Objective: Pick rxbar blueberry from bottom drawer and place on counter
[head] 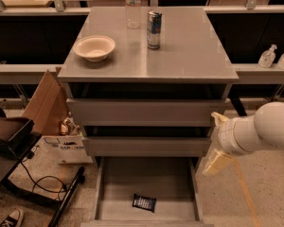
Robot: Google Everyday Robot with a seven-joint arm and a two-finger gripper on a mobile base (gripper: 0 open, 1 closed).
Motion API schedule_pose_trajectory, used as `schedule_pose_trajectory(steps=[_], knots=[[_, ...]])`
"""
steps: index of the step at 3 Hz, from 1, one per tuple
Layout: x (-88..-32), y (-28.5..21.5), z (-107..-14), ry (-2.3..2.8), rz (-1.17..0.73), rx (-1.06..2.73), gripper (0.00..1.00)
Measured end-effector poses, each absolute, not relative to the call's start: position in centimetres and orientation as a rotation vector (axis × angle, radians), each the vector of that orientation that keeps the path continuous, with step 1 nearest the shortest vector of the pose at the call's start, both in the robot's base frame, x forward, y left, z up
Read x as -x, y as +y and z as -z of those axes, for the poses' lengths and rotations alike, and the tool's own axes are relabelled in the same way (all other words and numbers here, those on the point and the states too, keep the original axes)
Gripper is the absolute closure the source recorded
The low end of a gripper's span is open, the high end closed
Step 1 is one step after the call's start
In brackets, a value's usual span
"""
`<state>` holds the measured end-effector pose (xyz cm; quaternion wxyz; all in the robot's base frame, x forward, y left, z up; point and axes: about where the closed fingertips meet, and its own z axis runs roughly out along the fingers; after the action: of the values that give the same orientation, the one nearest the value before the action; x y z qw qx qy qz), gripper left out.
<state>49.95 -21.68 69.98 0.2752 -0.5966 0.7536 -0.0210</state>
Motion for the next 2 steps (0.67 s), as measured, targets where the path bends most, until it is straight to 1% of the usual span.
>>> schedule_pose_trajectory(steps=[1,2], knots=[[-49.1,-20.3,-65.4,2.016,0.000,1.578,0.00],[-49.1,-18.1,-58.3,1.969,-0.092,1.550,0.00]])
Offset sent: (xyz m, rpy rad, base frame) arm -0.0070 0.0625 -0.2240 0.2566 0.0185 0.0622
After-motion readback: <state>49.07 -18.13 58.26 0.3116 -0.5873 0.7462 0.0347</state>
